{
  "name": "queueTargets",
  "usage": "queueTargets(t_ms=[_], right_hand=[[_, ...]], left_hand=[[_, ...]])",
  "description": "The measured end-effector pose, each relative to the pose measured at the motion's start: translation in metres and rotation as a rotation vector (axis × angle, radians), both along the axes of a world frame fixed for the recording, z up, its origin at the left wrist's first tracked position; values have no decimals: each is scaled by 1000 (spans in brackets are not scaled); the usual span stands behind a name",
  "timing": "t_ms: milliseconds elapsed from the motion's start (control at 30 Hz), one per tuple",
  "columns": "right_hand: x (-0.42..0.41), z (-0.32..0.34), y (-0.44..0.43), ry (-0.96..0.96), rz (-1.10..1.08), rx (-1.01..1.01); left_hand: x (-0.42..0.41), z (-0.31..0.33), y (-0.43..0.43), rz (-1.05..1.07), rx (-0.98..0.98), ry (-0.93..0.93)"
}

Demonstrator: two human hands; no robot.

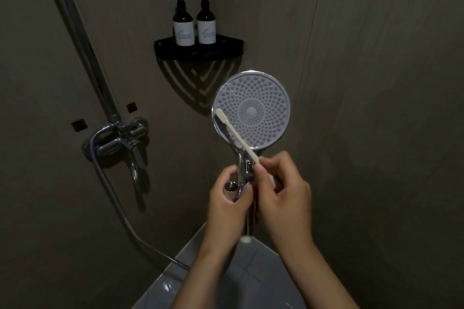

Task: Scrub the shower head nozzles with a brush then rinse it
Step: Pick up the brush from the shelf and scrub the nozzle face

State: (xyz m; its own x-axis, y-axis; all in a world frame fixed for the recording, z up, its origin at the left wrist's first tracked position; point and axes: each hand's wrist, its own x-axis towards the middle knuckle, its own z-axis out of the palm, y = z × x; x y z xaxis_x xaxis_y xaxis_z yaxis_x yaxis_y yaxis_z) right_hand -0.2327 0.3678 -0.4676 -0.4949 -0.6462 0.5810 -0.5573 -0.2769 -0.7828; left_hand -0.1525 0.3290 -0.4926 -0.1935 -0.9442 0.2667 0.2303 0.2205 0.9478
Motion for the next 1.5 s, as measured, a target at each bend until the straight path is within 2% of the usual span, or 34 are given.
queueTargets(t_ms=[133,267,467,567,700,867,1000,1167,1500], right_hand=[[-2,3,1,8,0,-16],[-14,12,2,-47,-46,-86],[-25,16,-4,-45,-93,-90],[-15,11,-4,-22,-65,-55],[-4,3,-3,6,-2,4],[-10,11,-2,3,-17,-70],[-25,23,-3,-49,-71,-136],[-30,24,-7,-41,-99,-125],[-14,14,-8,12,11,-62]], left_hand=[[0,1,0,-3,16,31],[2,0,1,-85,151,100],[3,-3,-1,-87,175,103],[3,-4,-1,-88,145,94],[3,-4,-3,-15,8,11],[5,-6,-1,-90,110,76],[6,-7,0,-114,129,52],[7,-7,0,-120,116,40],[5,-4,0,-92,108,46]])
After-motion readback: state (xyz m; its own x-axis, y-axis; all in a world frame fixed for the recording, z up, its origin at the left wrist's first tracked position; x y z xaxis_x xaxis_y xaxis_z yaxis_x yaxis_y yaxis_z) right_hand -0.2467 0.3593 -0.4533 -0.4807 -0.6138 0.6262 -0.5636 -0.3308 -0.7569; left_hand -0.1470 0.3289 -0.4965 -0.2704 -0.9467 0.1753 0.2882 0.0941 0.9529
